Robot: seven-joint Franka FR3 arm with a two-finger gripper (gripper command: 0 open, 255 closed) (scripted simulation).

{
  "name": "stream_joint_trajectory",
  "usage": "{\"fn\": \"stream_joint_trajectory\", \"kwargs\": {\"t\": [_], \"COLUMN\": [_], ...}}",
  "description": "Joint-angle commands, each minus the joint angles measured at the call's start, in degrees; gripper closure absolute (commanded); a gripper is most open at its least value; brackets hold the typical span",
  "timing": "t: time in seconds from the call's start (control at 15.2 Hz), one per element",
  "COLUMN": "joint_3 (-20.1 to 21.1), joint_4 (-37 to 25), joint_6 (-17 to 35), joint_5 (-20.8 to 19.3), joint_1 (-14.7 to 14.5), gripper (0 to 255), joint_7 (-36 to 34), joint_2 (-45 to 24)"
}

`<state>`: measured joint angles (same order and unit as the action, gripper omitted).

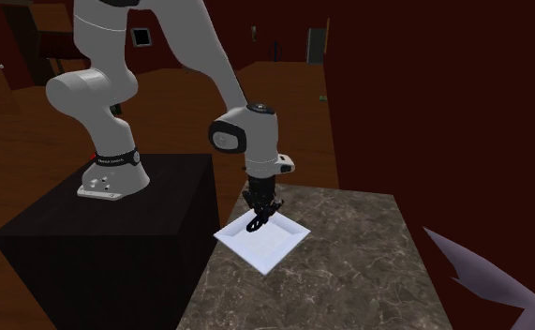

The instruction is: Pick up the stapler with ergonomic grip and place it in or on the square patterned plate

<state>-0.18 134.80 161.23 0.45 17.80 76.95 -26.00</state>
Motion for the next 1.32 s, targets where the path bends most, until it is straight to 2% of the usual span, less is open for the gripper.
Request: {"fn": "stream_joint_trajectory", "kwargs": {"t": [0.0,0.4,0.86,0.92,1.25], "joint_3": [0.02,0.08,0.08,0.08,0.08], "joint_4": [-0.44,-1.96,-1.98,-1.98,-1.98], "joint_6": [1.31,4.48,4.47,4.47,4.47], "joint_5": [0.02,0.04,0.04,0.04,0.04], "joint_1": [0.01,0.06,0.06,0.06,0.06], "gripper": [255,255,255,0,0], "joint_7": [0.02,0.05,0.04,0.04,0.05], "joint_2": [-1.72,-6.42,-6.42,-6.42,-6.42]}}
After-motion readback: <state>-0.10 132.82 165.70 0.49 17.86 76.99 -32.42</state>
